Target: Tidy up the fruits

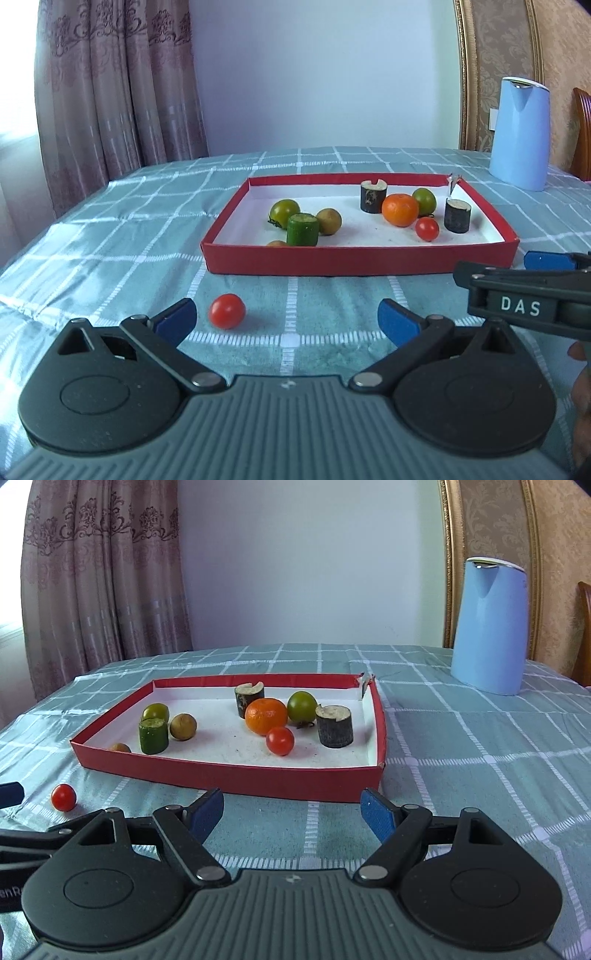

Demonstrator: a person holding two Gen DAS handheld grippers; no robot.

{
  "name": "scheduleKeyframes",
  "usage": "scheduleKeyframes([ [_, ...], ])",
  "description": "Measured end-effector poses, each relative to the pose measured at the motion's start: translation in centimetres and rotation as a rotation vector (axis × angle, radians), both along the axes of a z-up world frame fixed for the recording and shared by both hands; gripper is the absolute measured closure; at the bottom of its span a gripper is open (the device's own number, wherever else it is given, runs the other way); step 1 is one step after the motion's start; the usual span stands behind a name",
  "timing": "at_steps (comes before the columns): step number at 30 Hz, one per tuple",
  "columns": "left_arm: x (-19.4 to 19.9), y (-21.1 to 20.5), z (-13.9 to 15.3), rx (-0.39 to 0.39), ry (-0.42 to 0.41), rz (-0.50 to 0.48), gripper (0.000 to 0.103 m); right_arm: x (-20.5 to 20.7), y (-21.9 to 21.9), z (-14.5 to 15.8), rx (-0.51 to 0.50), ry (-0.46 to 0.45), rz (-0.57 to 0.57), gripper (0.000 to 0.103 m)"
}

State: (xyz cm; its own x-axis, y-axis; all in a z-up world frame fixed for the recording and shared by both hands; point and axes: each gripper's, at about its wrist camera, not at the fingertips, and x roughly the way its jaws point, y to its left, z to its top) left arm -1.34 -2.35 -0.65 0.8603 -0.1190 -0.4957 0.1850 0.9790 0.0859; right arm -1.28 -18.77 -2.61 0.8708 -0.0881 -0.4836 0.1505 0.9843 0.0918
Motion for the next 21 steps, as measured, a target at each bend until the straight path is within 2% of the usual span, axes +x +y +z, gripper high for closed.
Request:
scheduleKeyframes([
  [17,-0.5,0.1,0.9,-0.017,-0.022,0.013,0.000,-1.1,1.1,0.2,-0.025,-0.022,-0.045,0.021],
  [21,-0.6,0.0,0.8,0.007,-0.044,0.016,0.000,-0.9,1.2,0.2,-0.028,-0.011,-0.046,0.021],
])
